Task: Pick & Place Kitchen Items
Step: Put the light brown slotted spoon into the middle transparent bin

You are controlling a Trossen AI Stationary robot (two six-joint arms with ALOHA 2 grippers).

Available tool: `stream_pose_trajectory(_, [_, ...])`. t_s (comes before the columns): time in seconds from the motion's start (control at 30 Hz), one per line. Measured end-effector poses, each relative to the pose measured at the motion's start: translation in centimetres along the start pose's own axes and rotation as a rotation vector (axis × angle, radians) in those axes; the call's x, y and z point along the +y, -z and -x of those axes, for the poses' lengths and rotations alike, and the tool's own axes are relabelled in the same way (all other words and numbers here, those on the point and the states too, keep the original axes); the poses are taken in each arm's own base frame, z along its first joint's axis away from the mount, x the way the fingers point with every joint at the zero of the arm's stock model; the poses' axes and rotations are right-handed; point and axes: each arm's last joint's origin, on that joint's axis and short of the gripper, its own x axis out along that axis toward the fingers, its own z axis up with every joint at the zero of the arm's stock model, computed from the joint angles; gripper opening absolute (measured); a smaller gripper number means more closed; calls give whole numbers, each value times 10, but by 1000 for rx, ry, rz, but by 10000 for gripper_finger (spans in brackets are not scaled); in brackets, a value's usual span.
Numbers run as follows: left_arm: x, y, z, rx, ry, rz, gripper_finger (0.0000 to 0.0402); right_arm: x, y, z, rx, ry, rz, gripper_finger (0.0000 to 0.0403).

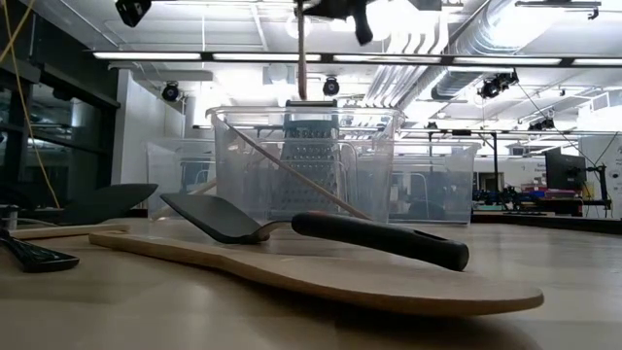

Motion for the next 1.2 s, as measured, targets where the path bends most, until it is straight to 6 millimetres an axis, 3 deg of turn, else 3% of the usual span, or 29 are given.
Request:
stream_pose_trajectory(0.23, [0,0,0,1,-1,0,74,-28,27,-29,108,102,-26,79])
stream_pose_trajectory(0.4, [1,0,0,-4,-26,3,74,-34,45,-42,183,105,3,79])
stream_pose_trajectory(0.77, [1,1,0,1,-30,44,74,-41,67,-36,457,51,62,78])
stream_pose_trajectory(1.2, [1,1,0,1,-30,52,74,-47,89,-42,590,72,82,78])
